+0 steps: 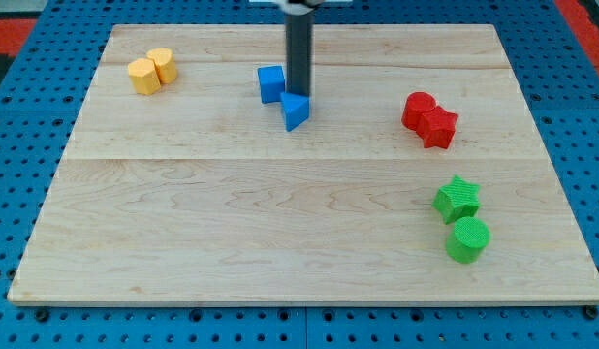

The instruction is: Move the blue blocks to the bottom left of the board

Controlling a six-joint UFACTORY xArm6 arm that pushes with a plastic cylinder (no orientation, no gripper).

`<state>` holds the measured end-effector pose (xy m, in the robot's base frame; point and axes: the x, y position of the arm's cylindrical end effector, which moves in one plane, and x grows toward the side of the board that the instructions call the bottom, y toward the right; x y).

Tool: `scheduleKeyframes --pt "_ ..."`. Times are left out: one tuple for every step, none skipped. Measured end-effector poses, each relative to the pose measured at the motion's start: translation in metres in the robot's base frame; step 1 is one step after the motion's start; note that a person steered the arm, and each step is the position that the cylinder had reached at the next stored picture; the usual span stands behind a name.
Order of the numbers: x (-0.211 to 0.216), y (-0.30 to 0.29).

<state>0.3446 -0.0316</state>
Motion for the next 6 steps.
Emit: scheduleKeyframes --pt "0.047 -0.063" --pt "0.016 -0.03" --pt "-0.001 0.001" --pt "0.031 0.065" --pt "0.126 0.036" --pt "0.116 0.038"
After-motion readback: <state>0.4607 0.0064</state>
